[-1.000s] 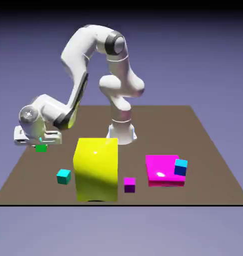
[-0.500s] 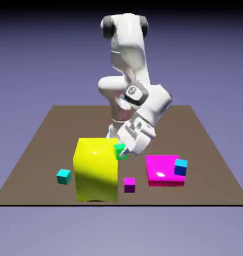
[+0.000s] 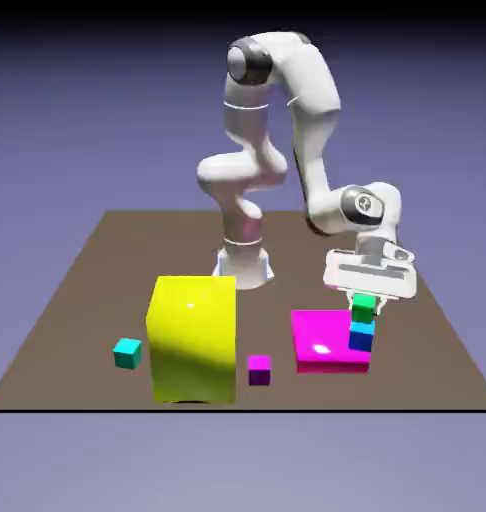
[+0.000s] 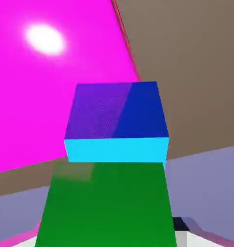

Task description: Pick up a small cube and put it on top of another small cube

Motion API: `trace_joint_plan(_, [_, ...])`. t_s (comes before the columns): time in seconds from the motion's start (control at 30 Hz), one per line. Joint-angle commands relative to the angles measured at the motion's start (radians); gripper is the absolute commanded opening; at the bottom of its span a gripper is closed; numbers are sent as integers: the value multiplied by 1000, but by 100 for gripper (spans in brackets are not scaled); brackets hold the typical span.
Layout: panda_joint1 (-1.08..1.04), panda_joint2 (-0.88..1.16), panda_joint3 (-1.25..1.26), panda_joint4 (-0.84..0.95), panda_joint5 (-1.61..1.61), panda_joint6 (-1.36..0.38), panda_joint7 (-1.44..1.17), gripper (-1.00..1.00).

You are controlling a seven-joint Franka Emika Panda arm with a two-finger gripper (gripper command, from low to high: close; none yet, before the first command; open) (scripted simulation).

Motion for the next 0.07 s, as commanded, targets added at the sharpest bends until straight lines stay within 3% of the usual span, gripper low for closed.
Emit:
trace_joint_plan(0.0, [0, 0, 0, 0, 0, 0, 0, 100])
trace_joint_plan(0.03, [4, -36, 9, -15, 43, -1, -32, 100])
